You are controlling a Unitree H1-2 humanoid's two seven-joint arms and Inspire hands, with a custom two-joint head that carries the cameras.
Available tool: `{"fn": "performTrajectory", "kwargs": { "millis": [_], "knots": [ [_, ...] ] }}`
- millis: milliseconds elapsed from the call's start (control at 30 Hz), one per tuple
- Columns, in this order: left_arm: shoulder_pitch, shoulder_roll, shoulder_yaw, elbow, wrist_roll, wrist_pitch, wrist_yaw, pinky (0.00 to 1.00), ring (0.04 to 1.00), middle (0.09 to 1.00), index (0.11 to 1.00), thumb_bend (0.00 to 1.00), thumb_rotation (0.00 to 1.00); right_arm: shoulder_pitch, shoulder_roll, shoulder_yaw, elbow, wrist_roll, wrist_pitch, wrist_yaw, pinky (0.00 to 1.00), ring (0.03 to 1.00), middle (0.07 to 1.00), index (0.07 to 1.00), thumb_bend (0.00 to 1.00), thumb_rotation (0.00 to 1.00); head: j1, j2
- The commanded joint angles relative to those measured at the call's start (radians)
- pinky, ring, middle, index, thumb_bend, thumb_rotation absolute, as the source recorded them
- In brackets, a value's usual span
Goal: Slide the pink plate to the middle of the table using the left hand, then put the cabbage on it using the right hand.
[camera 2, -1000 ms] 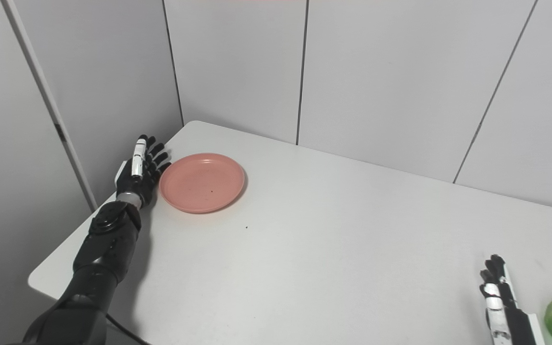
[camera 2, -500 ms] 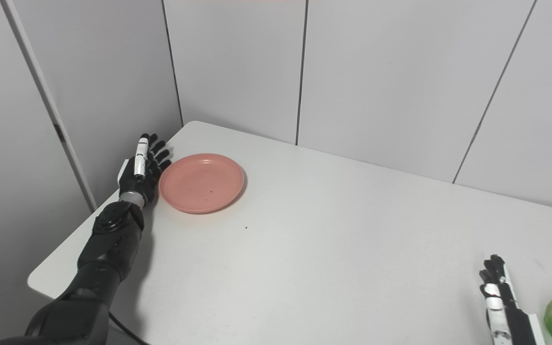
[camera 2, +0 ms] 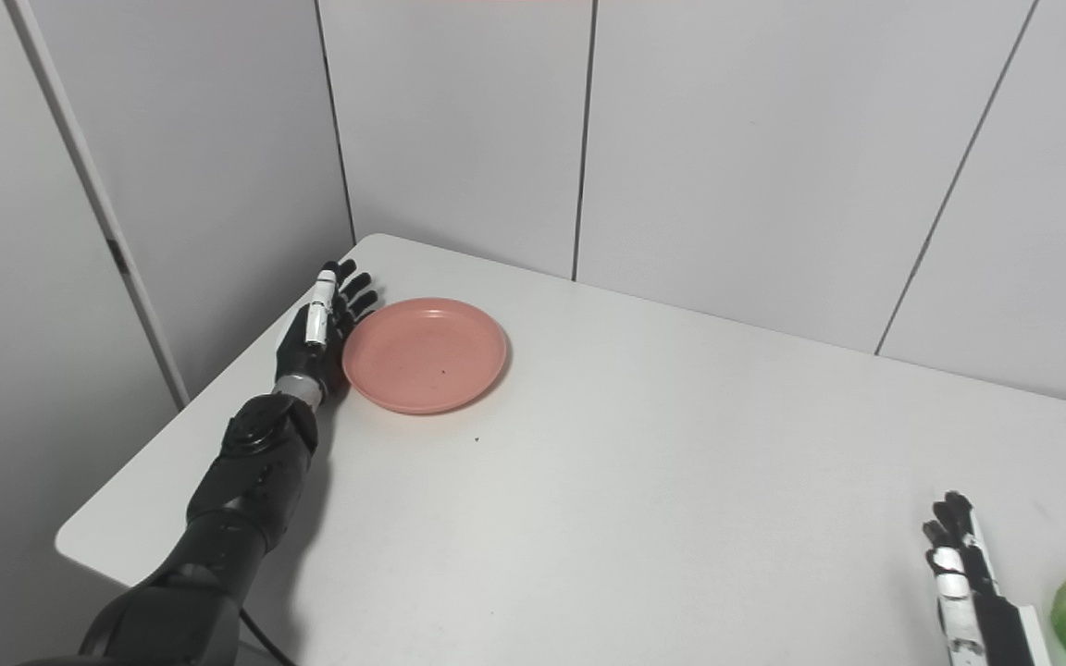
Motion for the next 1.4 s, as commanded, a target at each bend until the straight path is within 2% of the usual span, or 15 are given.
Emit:
{"fn": "performTrajectory", "kwargs": {
  "millis": [0,267,367,567,667,800,1267,1367],
  "knots": [
    [0.006,-0.022,-0.012,-0.005,-0.002,0.063,0.004,0.94,0.93,0.94,0.931,0.4,1.0,0.037,0.008,0.002,0.021,-0.001,-0.029,0.0,1.0,0.966,0.975,0.983,0.31,1.0,-0.003,0.002],
    [0.029,-0.058,-0.043,-0.116,0.0,0.137,-0.001,0.91,0.913,0.927,0.928,0.39,1.0,0.041,0.018,0.009,0.001,-0.03,-0.007,-0.017,1.0,0.956,0.965,0.975,0.32,1.0,-0.036,0.014],
    [0.036,-0.072,-0.057,-0.146,-0.004,0.154,-0.014,0.92,0.916,0.927,0.932,0.4,1.0,0.039,0.02,0.01,0.009,-0.03,-0.018,-0.011,1.0,0.954,0.963,0.972,0.3,1.0,-0.048,0.017],
    [0.047,-0.103,-0.081,-0.19,-0.001,0.186,-0.032,0.9,0.91,0.918,0.917,0.41,1.0,0.035,0.024,0.015,0.04,-0.034,-0.054,-0.006,1.0,0.962,0.969,0.974,0.33,1.0,-0.096,0.027],
    [0.052,-0.124,-0.086,-0.209,-0.013,0.203,-0.036,0.9,0.904,0.911,0.906,0.42,1.0,0.038,0.029,0.019,0.027,-0.042,-0.034,-0.01,1.0,0.96,0.967,0.974,0.35,1.0,-0.119,0.03],
    [0.063,-0.14,-0.102,-0.24,-0.011,0.22,-0.047,0.9,0.903,0.912,0.904,0.42,1.0,0.038,0.035,0.024,0.03,-0.054,-0.044,-0.015,1.0,0.954,0.965,0.972,0.34,1.0,-0.148,0.036],
    [0.103,-0.196,-0.206,-0.358,0.011,0.278,-0.107,0.9,0.908,0.916,0.908,0.43,1.0,0.052,0.071,0.048,-0.014,-0.122,-0.007,-0.045,0.98,0.94,0.957,0.966,0.38,1.0,-0.294,0.075],
    [0.117,-0.215,-0.235,-0.38,0.01,0.305,-0.117,0.91,0.915,0.922,0.913,0.43,1.0,0.053,0.087,0.053,-0.032,-0.134,0.025,-0.055,0.98,0.942,0.958,0.969,0.39,1.0,-0.334,0.085]
  ]
}}
